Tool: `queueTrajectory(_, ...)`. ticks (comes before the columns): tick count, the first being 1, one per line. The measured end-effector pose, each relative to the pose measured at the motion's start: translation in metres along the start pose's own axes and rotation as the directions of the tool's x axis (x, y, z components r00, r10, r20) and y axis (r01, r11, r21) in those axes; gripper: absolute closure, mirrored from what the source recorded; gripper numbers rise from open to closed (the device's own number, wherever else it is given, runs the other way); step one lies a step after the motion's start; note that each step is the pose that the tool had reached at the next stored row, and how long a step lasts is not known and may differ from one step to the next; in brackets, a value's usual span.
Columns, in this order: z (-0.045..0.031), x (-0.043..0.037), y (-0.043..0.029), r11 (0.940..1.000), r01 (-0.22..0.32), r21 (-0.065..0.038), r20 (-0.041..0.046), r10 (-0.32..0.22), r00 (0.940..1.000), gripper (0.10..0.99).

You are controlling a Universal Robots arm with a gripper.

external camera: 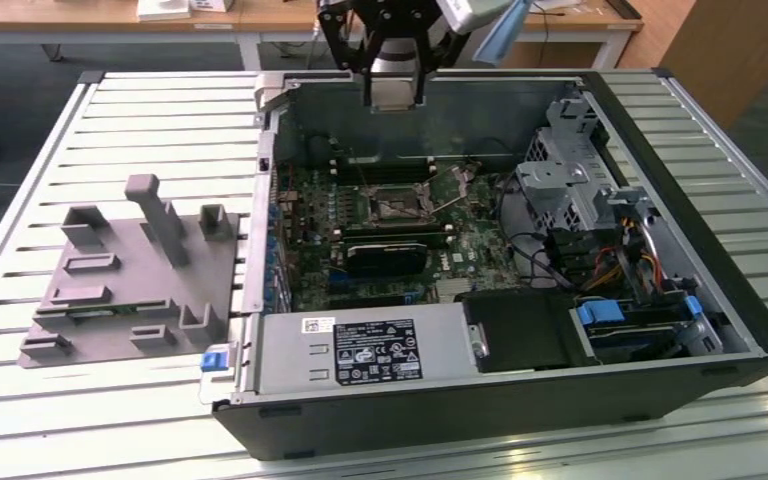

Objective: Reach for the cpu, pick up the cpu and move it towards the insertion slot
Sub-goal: 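Pick up the cpu and move it towards the insertion slot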

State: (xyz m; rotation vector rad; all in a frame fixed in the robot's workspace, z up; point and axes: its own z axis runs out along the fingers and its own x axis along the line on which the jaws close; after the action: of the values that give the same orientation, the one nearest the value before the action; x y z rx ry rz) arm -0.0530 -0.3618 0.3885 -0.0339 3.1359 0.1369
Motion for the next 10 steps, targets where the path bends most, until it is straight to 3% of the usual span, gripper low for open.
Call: queueTrajectory(10, 0.0005, -0.0264, 0.0020, 1.0000, 0.000, -0.001, 0.0010, 0.000, 1.0000, 0.541)
